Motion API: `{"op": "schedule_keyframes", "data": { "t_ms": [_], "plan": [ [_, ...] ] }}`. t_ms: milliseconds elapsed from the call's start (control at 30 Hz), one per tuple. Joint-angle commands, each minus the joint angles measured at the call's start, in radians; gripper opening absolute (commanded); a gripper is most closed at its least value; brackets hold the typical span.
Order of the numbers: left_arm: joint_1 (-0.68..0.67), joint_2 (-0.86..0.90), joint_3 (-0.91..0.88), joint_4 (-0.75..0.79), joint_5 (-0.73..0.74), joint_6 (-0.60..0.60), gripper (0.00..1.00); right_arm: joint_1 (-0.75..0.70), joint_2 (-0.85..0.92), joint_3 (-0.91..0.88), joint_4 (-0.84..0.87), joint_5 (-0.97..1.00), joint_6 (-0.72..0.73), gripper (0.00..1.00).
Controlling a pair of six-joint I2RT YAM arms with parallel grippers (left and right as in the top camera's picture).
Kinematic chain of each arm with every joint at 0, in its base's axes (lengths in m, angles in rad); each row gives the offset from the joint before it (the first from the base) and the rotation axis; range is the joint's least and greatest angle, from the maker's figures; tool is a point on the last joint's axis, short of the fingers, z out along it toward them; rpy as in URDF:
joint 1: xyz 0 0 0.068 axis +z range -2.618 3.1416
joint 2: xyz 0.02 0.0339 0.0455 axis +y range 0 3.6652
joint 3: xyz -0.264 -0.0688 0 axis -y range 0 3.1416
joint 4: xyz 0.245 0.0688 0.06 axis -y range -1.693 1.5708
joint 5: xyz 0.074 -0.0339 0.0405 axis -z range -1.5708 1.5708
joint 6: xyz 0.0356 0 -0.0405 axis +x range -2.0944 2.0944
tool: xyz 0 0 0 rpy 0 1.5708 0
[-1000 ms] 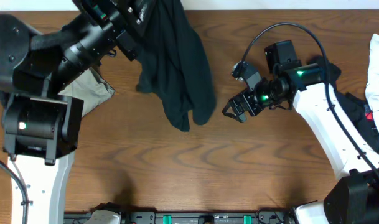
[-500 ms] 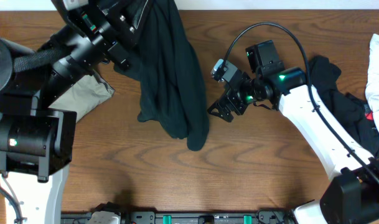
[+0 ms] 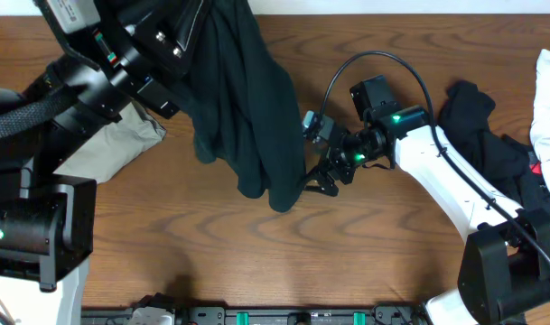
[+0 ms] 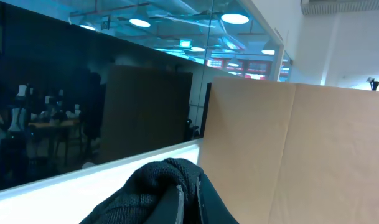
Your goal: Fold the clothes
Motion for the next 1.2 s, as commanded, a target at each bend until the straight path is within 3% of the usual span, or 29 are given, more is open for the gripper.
{"op": "schedule_keyframes", "data": {
  "t_ms": [0, 433, 733, 967, 1167],
  "plan": [
    [-0.001, -0.012, 0.035, 0.015, 0.013, -0.002, 0.06, 0.009, 0.005, -0.006, -0.002, -0.067, -0.075, 0.99],
    [-0.001, -0.011, 0.035, 0.012, 0.013, -0.002, 0.06, 0.01, 0.005, -0.006, -0.102, -0.117, -0.114, 0.98],
    [-0.001, -0.011, 0.035, 0.012, 0.013, -0.002, 0.06, 0.011, 0.005, -0.006, -0.167, -0.123, -0.114, 0.88],
    [-0.001, -0.011, 0.035, 0.012, 0.013, -0.002, 0.06, 0.06, 0.005, -0.006, -0.169, -0.137, -0.136, 0.86],
    [-0.001, -0.011, 0.035, 0.012, 0.013, -0.002, 0.06, 0.091, 0.005, -0.006, -0.126, -0.136, -0.135, 0.73]
  ]
}}
